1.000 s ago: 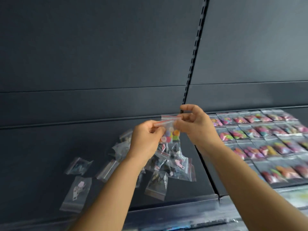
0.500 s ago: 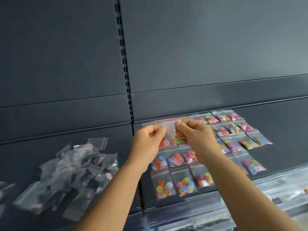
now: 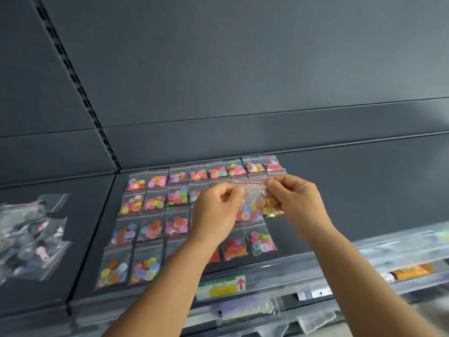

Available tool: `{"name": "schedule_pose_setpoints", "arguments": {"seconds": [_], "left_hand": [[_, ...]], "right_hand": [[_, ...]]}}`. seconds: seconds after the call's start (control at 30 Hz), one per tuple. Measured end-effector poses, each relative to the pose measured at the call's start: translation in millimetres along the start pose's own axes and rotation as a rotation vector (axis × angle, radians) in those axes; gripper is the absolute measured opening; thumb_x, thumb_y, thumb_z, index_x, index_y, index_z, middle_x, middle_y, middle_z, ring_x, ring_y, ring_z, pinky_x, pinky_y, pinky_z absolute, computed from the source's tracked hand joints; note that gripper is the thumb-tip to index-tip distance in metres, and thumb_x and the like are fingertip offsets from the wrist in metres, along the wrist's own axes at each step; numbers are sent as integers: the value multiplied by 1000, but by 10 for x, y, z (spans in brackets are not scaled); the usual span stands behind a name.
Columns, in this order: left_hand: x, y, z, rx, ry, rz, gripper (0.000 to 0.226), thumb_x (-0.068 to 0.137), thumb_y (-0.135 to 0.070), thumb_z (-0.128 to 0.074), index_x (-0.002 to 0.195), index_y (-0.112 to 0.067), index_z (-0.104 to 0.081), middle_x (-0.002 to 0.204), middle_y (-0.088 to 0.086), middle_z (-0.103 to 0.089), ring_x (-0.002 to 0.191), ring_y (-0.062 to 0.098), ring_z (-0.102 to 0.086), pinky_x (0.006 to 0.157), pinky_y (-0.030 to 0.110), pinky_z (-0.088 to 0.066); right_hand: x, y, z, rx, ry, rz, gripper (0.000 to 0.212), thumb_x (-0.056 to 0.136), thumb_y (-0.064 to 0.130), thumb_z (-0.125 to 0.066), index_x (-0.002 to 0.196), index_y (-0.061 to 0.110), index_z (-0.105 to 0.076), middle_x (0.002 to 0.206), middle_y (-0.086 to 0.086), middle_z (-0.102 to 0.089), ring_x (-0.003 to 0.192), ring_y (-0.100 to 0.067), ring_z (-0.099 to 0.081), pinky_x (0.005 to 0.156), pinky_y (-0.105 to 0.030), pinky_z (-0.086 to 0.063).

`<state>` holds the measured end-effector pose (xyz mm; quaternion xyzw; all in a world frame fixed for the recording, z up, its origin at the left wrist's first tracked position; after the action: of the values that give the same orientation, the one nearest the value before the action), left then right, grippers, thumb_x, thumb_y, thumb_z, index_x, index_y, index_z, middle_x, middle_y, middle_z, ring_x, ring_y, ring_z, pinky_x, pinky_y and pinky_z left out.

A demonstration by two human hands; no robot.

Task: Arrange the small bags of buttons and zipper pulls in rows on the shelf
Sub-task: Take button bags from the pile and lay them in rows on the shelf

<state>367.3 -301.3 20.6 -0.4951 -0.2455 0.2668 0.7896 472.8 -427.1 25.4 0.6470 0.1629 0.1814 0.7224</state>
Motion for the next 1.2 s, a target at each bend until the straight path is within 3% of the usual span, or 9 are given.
{"name": "schedule_pose_setpoints", "arguments": {"seconds": [0.13,0.27,0.5,0.57,0.63,0.73,0.87,1.0,1.2], "left_hand": [[-49,-84,-309,42,52,-6,8,89,-27,-59,85,-25,-66,77,-11,-70,72,2,-65,64,20,-53],[-128,-97,-542,117,104,-1,7,90,-23,-58,90,-29,-61,84,-12,-67,72,5,-63,65,27,-55],[-204,-81,-806,317,156,-31,17,90,-16,-56,102,-28,-54,77,-15,-59,54,2,-56,41,12,-40],[-226,-110,-825,414,151,-82,23,90,-17,-57,112,-26,-53,84,-11,-63,62,3,-59,50,15,-47],[-243,-119,-819,539,122,-155,36,89,-20,-60,123,-23,-49,111,-4,-61,95,12,-59,77,24,-49],[-272,-124,-780,660,81,-258,45,90,-25,-60,133,-22,-45,131,-4,-49,123,18,-39,101,31,-37],[-333,-108,-818,730,179,-376,32,95,-27,-51,124,-20,-59,122,-5,-58,113,17,-41,96,29,-35],[-356,-35,-885,766,314,-393,29,97,-30,-45,112,-17,-66,117,-5,-61,106,17,-41,92,28,-35],[-355,-14,-948,747,402,-395,30,97,-29,-47,116,-16,-65,121,-2,-60,108,19,-46,93,33,-39]], "right_hand": [[37,-123,392,-164,-60,4,22,89,17,-61,68,15,-69,55,7,-66,48,-6,-56,52,-24,-50],[63,-262,698,-287,-111,-23,20,88,17,-59,71,18,-69,63,5,-70,61,-19,-68,66,-35,-56],[34,-460,846,-540,-80,-18,19,88,22,-56,71,22,-64,56,11,-64,46,2,-56,46,-12,-41],[17,-481,831,-599,-53,-8,12,89,23,-56,81,21,-65,65,10,-67,55,0,-60,51,-14,-45],[-1,-477,818,-679,-47,20,13,90,26,-57,97,18,-63,80,11,-67,65,-6,-61,60,-23,-46],[-43,-442,820,-813,-73,151,26,89,28,-59,114,23,-59,102,7,-56,85,-13,-55,69,-24,-41],[-111,-411,767,-905,78,252,23,86,20,-62,107,28,-68,115,4,-57,106,-18,-50,79,-27,-43],[-163,-430,705,-1010,255,303,15,86,21,-60,94,25,-72,111,2,-62,100,-15,-48,82,-21,-37],[-157,-435,725,-1044,215,279,15,88,27,-60,96,24,-72,109,0,-61,97,-18,-49,73,-25,-41]]}}
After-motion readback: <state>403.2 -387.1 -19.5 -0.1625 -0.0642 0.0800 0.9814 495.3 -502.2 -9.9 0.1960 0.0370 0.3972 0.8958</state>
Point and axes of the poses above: each hand's wrist, its own x-axis towards the middle knuckle, its own z-axis out of the back of the hand, y = z × x, the point moved 4 cm from there along x, towards the middle knuckle
